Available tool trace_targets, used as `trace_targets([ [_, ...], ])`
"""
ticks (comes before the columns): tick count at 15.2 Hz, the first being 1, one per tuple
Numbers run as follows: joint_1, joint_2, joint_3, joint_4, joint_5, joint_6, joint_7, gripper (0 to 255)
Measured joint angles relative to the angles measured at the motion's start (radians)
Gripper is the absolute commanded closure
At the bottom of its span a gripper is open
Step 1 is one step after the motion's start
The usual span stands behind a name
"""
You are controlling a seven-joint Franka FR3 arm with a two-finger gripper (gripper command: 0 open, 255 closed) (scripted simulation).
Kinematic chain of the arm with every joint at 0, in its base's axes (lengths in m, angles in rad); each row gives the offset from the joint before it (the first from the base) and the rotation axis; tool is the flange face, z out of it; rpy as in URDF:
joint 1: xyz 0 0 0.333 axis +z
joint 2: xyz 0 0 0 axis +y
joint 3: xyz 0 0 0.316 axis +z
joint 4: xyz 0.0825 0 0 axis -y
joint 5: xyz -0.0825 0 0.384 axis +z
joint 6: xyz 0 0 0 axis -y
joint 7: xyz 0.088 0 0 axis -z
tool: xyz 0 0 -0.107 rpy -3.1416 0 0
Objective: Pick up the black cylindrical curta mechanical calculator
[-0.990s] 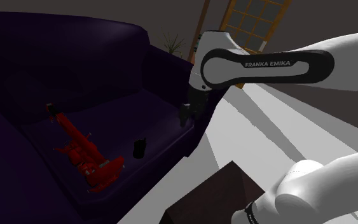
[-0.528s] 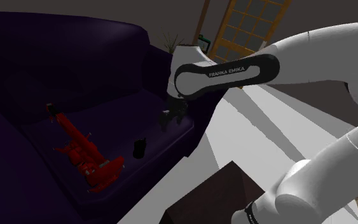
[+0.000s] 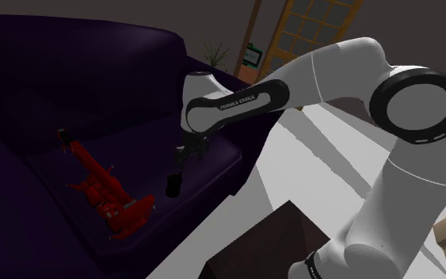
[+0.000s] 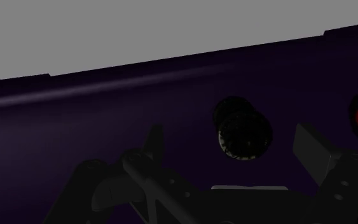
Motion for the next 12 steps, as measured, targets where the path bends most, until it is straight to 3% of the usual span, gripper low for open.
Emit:
trace_targets([
  [7, 0.059, 0.270, -0.019, 0.229, -0.068, 0.015, 0.067, 0],
  [12, 0.070, 0.326, -0.027, 0.240, -0.083, 0.058, 0.079, 0],
])
